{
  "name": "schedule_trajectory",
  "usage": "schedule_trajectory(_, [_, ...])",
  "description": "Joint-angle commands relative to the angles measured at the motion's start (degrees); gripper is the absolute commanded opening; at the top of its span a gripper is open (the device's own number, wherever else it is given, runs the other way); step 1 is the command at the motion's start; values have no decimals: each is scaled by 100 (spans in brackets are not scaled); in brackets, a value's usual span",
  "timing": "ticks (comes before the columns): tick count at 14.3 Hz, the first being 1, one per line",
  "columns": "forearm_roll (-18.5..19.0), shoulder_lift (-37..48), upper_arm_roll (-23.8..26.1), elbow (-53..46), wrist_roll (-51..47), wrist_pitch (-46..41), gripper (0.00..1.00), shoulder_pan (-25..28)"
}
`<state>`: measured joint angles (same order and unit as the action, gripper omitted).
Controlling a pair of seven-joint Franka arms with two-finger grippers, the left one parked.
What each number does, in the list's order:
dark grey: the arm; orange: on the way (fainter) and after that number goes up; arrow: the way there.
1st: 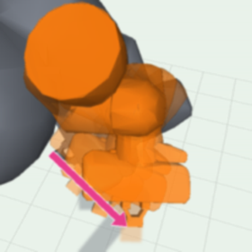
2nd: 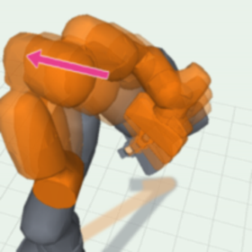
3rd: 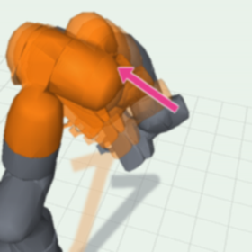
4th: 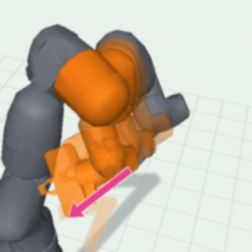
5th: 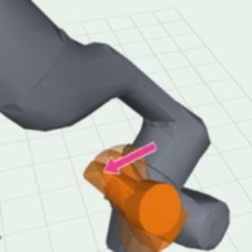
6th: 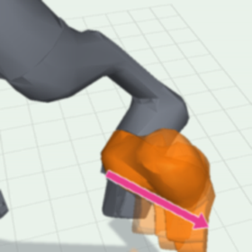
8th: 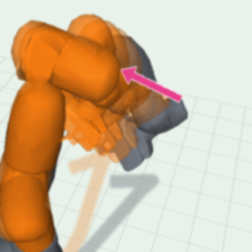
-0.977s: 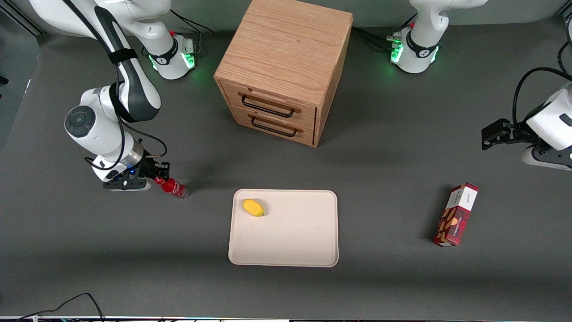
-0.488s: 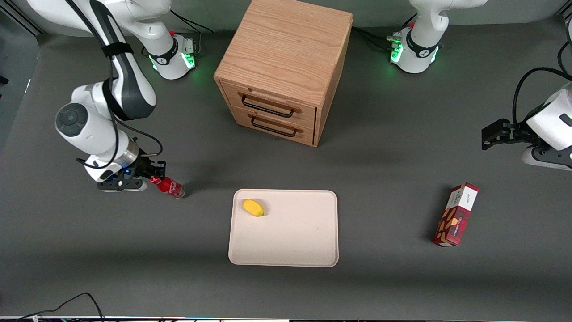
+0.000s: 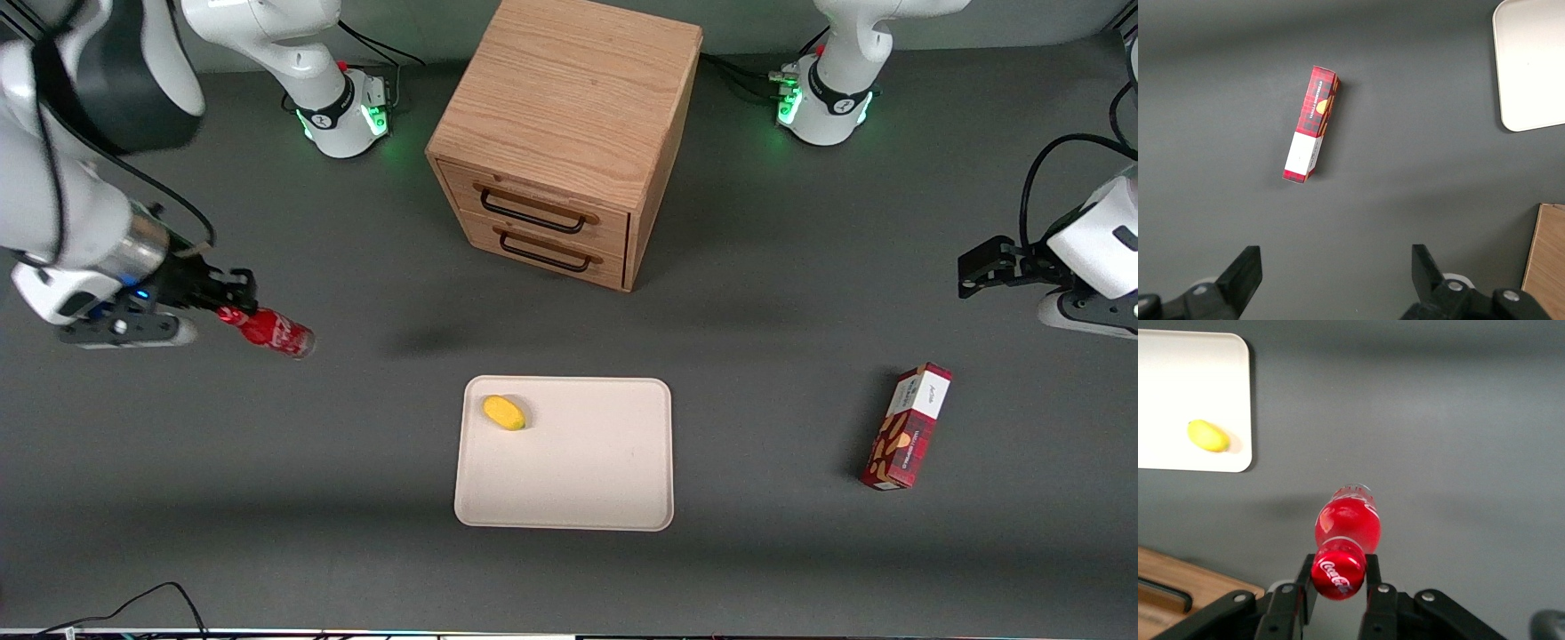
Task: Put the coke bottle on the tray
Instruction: 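Lift the bottle and pull it back toward the right arm's base, then carry the bottle over to the white tray beside the lemon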
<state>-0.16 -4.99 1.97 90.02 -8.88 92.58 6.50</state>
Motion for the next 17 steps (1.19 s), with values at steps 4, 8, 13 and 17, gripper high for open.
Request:
schedule_trajectory(4, [42,-361,6,-1373,106,-1084,0,0])
schedule_trajectory(8, [7,-1029,6,-2074,115,-848,0,535])
schedule_trajectory(13, [25,-1793,5,-2435,35,162,0,1125])
schedule_trajectory(17, [95,-2461,-47,-2586,53,839,0,1345])
